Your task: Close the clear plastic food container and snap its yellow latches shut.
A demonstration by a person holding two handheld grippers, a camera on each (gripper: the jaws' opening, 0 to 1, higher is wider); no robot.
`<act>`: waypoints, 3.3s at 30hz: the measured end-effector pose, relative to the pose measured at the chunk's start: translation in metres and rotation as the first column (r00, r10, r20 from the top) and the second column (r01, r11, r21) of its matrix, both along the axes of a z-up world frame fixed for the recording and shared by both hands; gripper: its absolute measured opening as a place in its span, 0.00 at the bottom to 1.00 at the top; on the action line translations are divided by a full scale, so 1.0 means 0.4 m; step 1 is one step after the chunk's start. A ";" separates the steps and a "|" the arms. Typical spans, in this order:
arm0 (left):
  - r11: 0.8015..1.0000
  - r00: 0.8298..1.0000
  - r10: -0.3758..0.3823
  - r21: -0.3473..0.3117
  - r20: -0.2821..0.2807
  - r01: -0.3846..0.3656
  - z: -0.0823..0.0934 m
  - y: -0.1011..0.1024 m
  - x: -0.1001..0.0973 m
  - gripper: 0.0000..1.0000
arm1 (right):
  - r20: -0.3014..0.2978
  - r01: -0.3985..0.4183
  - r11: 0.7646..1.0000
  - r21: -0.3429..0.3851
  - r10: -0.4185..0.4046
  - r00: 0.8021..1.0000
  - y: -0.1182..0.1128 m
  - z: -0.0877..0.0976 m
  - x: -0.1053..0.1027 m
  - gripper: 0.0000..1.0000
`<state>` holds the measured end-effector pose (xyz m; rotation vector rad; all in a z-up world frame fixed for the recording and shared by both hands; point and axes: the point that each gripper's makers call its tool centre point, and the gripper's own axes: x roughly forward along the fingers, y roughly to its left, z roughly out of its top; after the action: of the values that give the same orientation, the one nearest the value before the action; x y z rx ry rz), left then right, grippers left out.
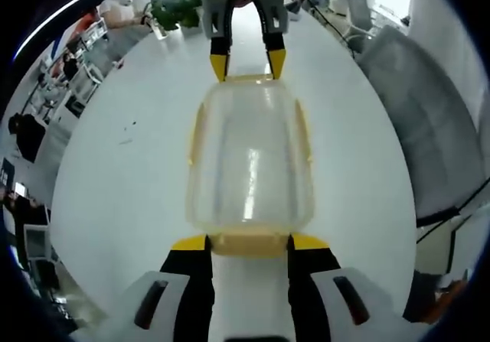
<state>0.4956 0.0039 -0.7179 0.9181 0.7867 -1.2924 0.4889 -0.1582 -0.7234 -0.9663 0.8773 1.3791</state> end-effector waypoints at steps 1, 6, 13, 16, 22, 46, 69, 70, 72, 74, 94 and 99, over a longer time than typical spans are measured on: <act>1.000 1.000 0.000 0.000 0.002 0.000 0.002 -0.005 0.001 0.35 | 0.000 0.001 1.000 0.001 -0.001 1.000 -0.005 0.002 0.000 0.34; 1.000 1.000 -0.003 -0.003 0.009 0.003 0.012 -0.041 0.003 0.35 | 0.005 0.001 1.000 -0.002 -0.001 1.000 -0.041 0.010 0.003 0.34; 1.000 1.000 -0.001 -0.013 0.020 0.002 0.025 -0.092 0.010 0.35 | 0.015 0.004 1.000 -0.001 -0.004 1.000 -0.088 0.024 0.011 0.34; 1.000 1.000 -0.001 -0.017 0.028 0.001 0.028 -0.112 0.010 0.35 | 0.018 0.003 1.000 -0.006 -0.003 1.000 -0.111 0.026 0.011 0.34; 1.000 1.000 0.001 -0.023 0.029 0.000 0.025 -0.151 0.006 0.35 | 0.018 -0.004 1.000 -0.015 0.005 1.000 -0.150 0.028 0.008 0.34; 0.999 1.000 -0.015 -0.028 0.019 0.015 0.010 -0.292 0.008 0.35 | 0.002 0.009 0.999 -0.045 -0.009 1.000 -0.293 0.015 0.003 0.34; 0.999 0.999 -0.034 -0.034 0.001 0.034 -0.015 -0.428 0.008 0.35 | -0.013 0.041 0.997 -0.060 -0.042 0.999 -0.428 -0.004 -0.005 0.34; 0.999 0.999 -0.035 -0.036 -0.001 0.035 -0.016 -0.433 0.006 0.35 | -0.015 0.040 0.997 -0.061 -0.041 0.999 -0.433 -0.005 -0.006 0.34; 0.999 0.999 -0.036 -0.037 0.000 0.036 -0.018 -0.439 0.007 0.35 | -0.014 0.039 0.997 -0.064 -0.040 0.999 -0.439 -0.006 -0.005 0.34; 0.999 0.999 -0.035 -0.036 -0.002 0.035 -0.019 -0.445 0.007 0.35 | -0.018 0.040 0.997 -0.064 -0.041 0.999 -0.444 -0.007 -0.005 0.34; 0.998 0.999 -0.046 -0.033 -0.013 0.046 -0.037 -0.475 0.006 0.35 | -0.034 0.050 0.996 -0.078 -0.053 0.998 -0.476 -0.031 -0.010 0.34; 0.998 0.999 -0.048 -0.032 -0.018 0.047 -0.045 -0.475 0.007 0.35 | -0.040 0.049 0.996 -0.078 -0.053 0.998 -0.476 -0.040 -0.009 0.35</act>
<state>0.4983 -0.1859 -0.7358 0.9053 0.7609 -1.3530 0.4852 -0.3485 -0.7394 -0.9696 0.9863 1.3345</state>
